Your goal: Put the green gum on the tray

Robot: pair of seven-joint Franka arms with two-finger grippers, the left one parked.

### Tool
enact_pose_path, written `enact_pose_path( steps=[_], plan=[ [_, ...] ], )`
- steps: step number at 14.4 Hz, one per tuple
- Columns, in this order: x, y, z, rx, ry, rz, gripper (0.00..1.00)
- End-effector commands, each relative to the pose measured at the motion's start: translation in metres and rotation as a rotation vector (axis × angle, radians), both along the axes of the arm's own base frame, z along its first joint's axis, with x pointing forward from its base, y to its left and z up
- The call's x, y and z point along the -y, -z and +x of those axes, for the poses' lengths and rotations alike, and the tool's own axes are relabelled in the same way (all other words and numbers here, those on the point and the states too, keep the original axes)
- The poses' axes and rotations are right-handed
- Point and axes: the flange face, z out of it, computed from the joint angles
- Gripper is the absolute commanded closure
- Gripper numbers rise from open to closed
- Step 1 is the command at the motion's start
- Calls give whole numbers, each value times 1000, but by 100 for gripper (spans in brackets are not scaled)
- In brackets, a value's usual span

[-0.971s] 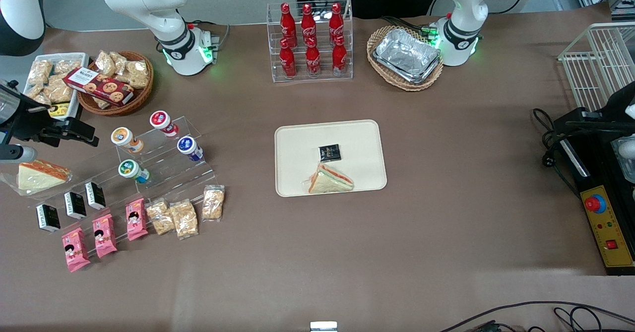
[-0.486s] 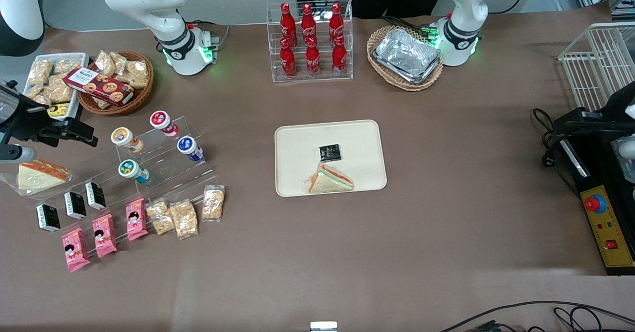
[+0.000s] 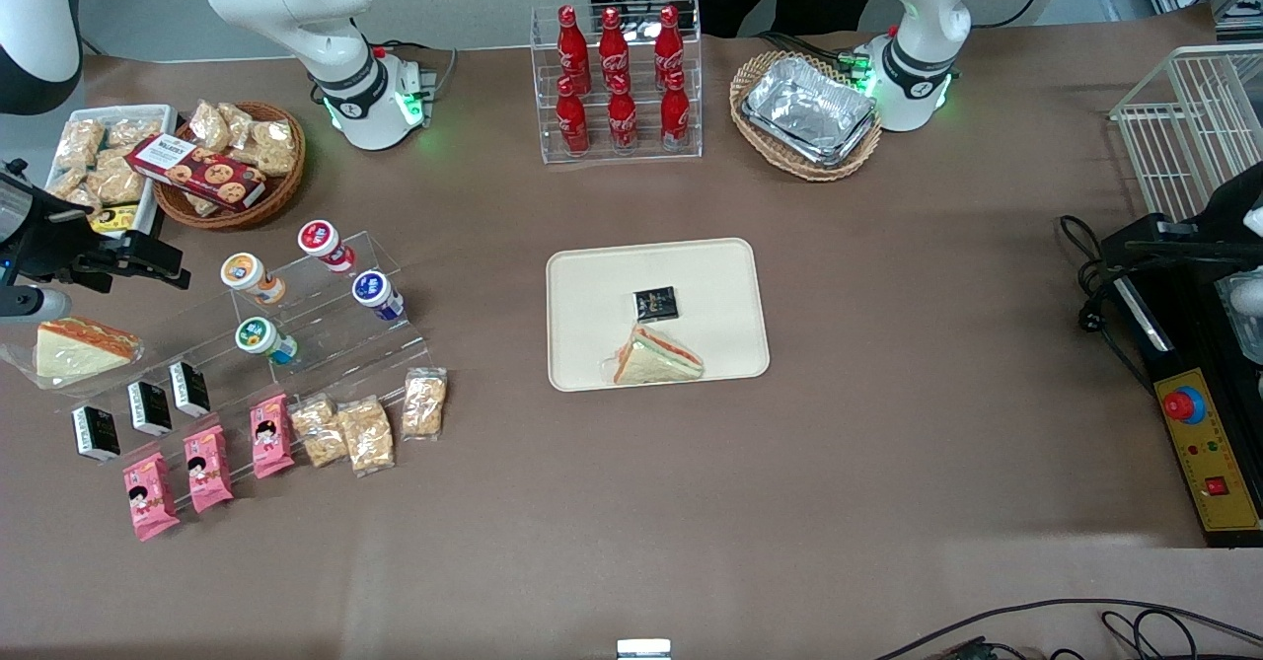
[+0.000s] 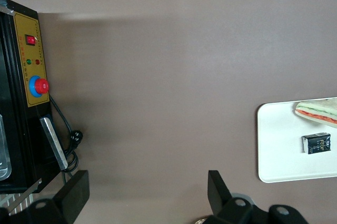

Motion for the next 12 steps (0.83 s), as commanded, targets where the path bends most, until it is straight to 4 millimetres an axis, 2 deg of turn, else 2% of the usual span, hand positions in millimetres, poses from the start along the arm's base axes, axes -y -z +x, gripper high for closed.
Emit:
enact_pose_path(
  steps=[1, 4, 8, 11, 12],
  plan=[
    [3, 10, -13, -33, -20, 8, 0],
    [7, 24, -18, -48, -22, 8, 0],
    [15, 55, -41, -18, -38, 13, 0],
    [16, 76, -46, -30, -75, 19, 0],
    [22, 82, -50, -25, -69, 19, 0]
  ],
)
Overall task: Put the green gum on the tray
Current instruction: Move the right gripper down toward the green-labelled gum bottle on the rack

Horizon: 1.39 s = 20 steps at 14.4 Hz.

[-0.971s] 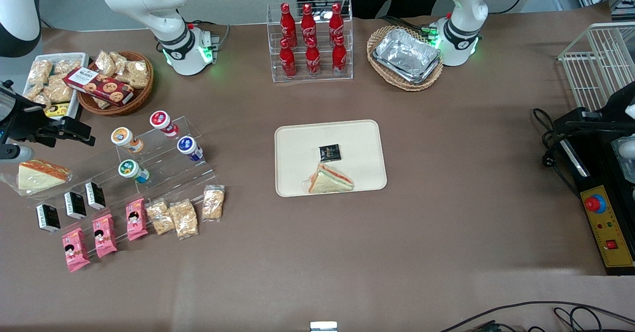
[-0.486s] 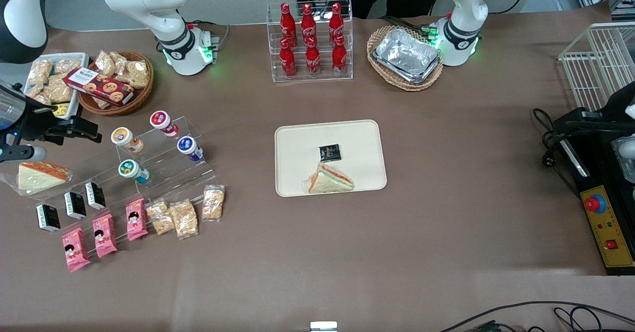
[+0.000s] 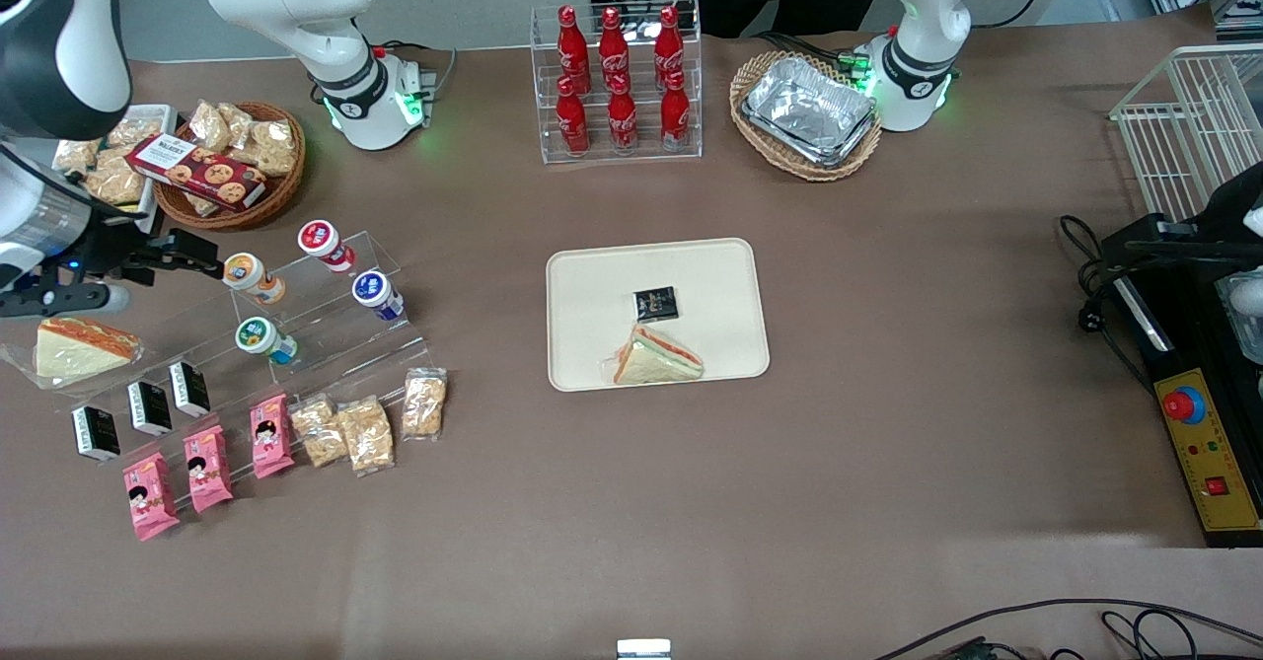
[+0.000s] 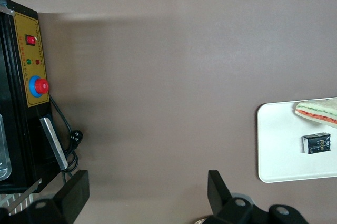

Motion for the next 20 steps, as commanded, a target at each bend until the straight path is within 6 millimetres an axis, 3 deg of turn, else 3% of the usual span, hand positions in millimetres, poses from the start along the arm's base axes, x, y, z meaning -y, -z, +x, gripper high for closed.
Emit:
enact_pose_path(
  steps=[1, 13, 20],
  plan=[
    [12, 23, -23, 28, -25, -1, 0],
    [21, 97, -32, 43, -99, 1, 0],
    [35, 151, -14, 75, -155, -21, 0]
  ],
)
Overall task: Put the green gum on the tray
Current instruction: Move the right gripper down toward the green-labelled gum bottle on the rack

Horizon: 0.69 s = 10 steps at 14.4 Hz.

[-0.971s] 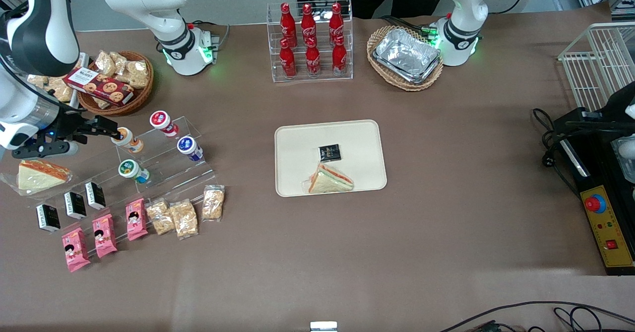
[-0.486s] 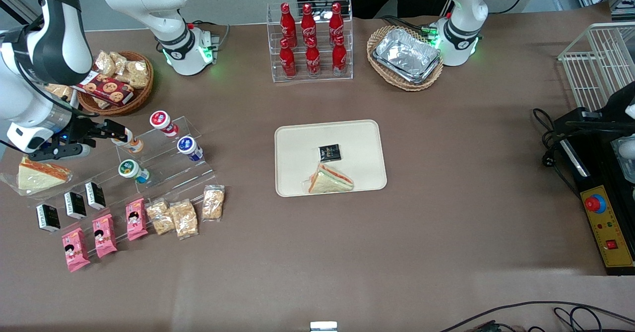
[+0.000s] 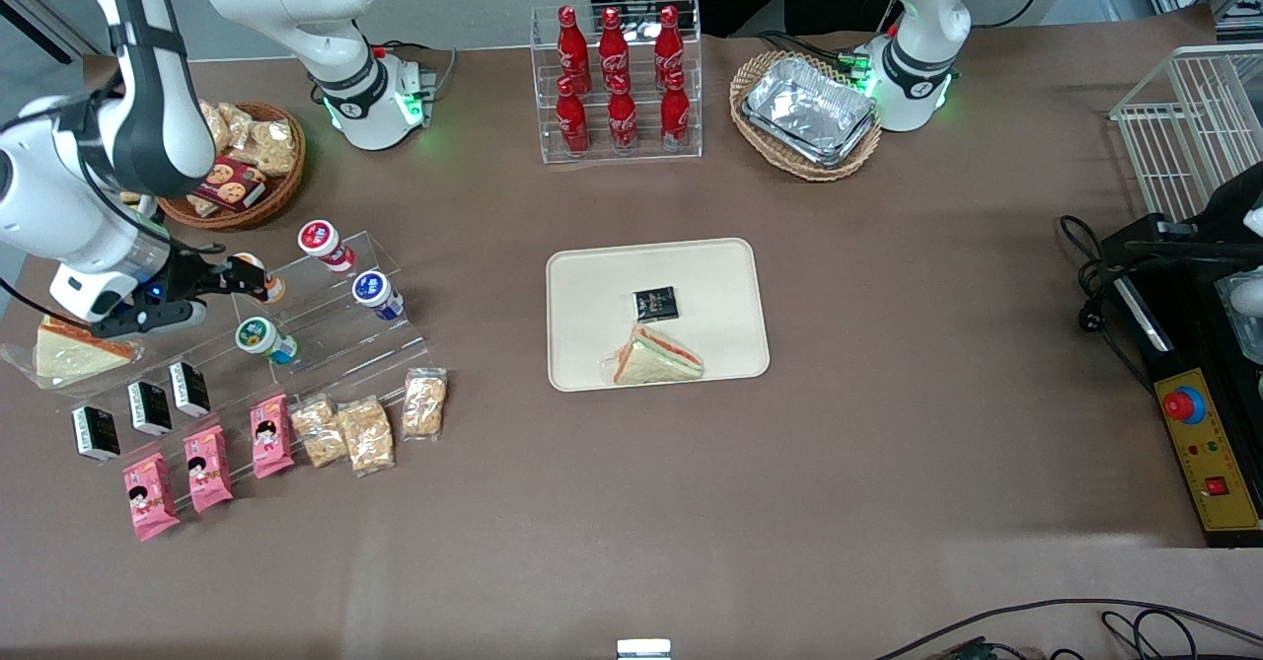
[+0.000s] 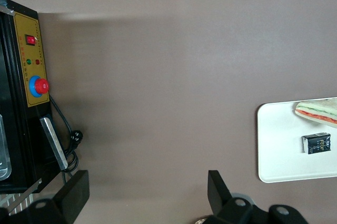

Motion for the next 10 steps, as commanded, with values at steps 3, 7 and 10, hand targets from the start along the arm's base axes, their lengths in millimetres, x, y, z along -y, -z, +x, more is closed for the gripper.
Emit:
enact_pose_path(
  steps=[3, 7, 10],
  plan=[
    [7, 18, 8, 12, -21, -17, 0],
    [7, 24, 9, 9, -23, -19, 0],
    [7, 29, 10, 6, -23, -20, 0]
  ],
)
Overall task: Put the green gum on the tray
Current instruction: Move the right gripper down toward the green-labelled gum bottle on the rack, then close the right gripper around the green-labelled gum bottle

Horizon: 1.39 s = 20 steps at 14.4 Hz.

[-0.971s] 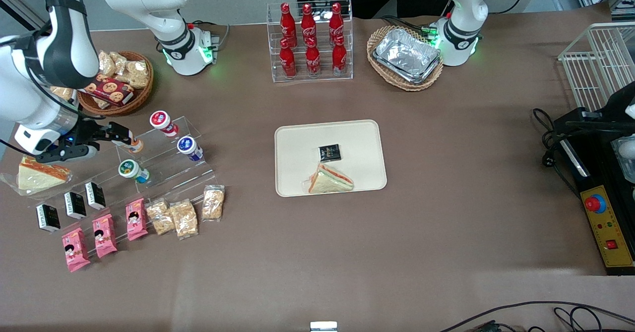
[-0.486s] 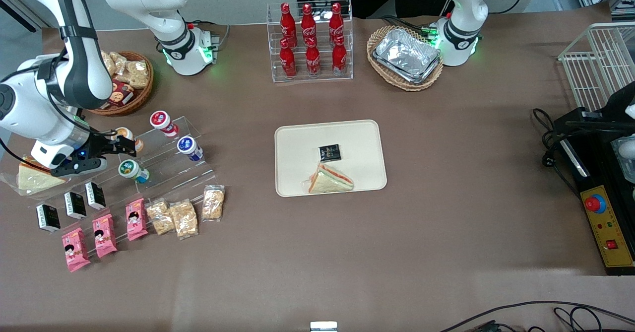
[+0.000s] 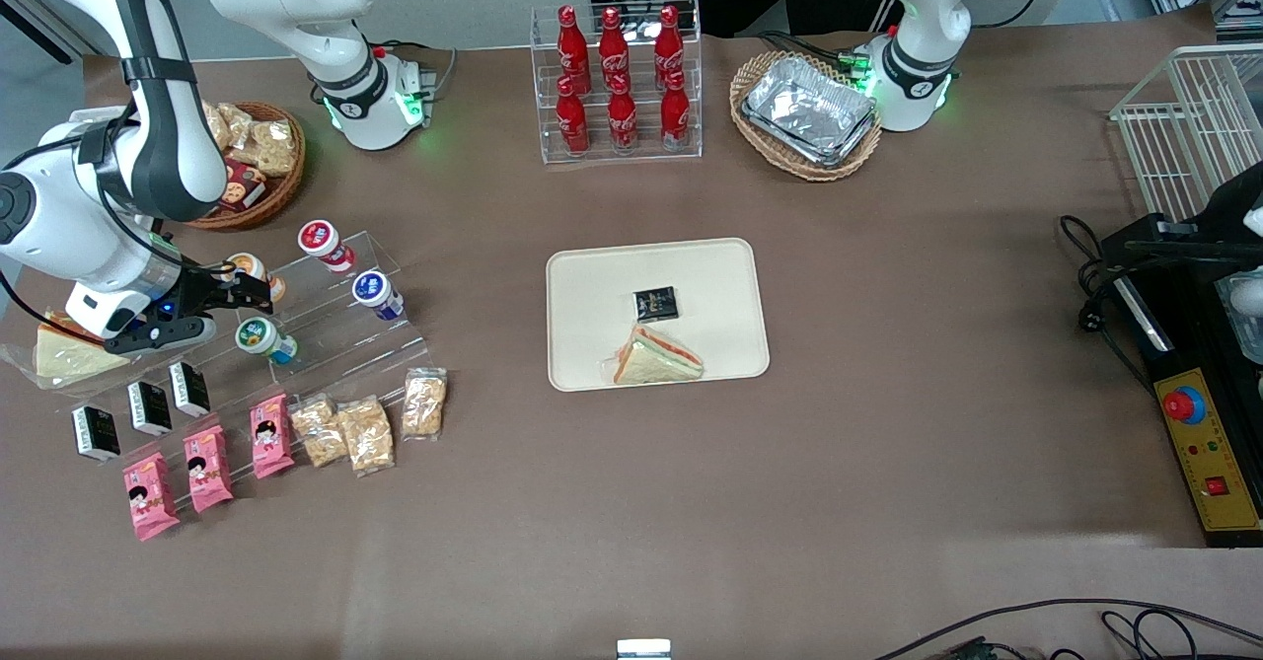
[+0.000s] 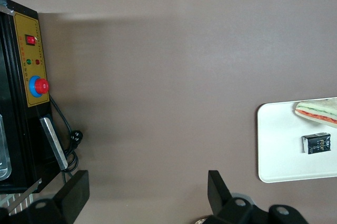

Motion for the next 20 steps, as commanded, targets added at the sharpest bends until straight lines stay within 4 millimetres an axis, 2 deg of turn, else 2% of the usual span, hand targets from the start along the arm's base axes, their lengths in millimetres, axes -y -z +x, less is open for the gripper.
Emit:
enact_pose_path(
  steps=[1, 5, 14, 16, 18, 20],
  plan=[
    [3, 8, 3, 8, -14, -12, 0],
    [2, 14, 5, 4, -19, -15, 0],
    [-4, 50, 14, 5, -22, -29, 0],
    [-3, 53, 14, -1, -21, -29, 7],
    [-4, 53, 13, -1, -25, -29, 25],
    [-5, 60, 6, -24, -22, -25, 28]
  ],
)
